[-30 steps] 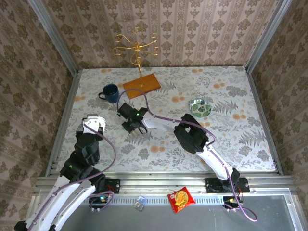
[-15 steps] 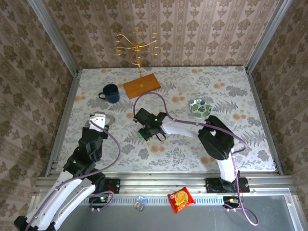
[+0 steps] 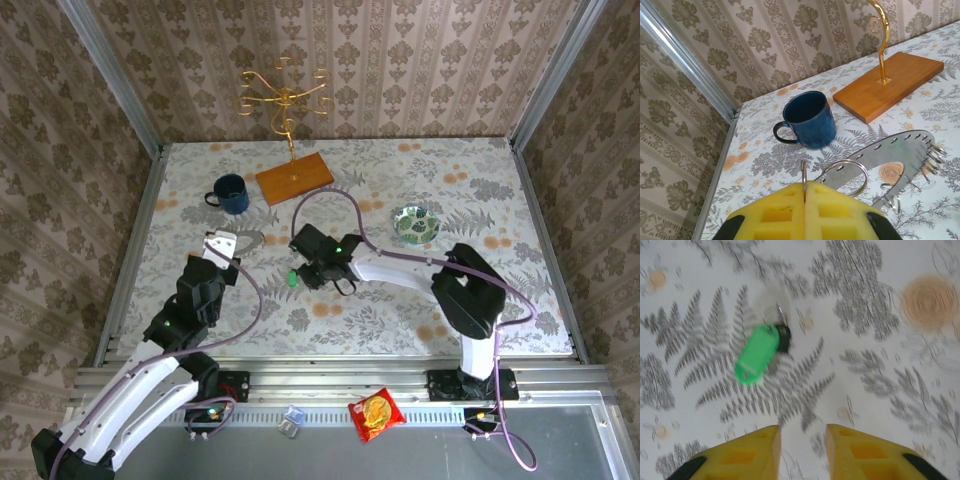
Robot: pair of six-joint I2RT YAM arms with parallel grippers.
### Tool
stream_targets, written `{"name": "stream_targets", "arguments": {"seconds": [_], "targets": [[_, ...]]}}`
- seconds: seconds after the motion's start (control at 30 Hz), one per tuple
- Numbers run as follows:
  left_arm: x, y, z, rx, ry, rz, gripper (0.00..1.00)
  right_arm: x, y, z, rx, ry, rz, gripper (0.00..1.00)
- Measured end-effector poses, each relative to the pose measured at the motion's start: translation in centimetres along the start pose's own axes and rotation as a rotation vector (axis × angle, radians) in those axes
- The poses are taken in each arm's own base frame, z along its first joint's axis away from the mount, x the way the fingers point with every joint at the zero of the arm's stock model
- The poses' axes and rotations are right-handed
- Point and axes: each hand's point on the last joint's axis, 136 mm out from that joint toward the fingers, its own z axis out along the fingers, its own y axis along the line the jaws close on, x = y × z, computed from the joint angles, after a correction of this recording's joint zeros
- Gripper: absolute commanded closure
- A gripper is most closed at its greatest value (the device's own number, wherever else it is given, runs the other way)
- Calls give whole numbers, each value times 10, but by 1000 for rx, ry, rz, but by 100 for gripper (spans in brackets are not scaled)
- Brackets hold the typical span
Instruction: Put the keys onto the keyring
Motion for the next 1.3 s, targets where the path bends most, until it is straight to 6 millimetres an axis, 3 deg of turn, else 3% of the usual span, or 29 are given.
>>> {"name": "stream_targets", "arguments": {"seconds": [0.17, 0.43, 0.83, 1.3], "targets": [[-1, 11, -8, -35, -11, -23, 100, -33, 12, 22, -8, -25, 47, 62], [0, 24, -18, -77, -22, -44, 100, -45, 19, 46, 56, 16, 78, 62], [3, 25, -18, -81, -9, -43, 100, -29, 15, 75, 176, 120, 57, 72], [3, 25, -18, -80, -9, -43, 100, -27, 4, 68, 252, 133, 40, 100]]}}
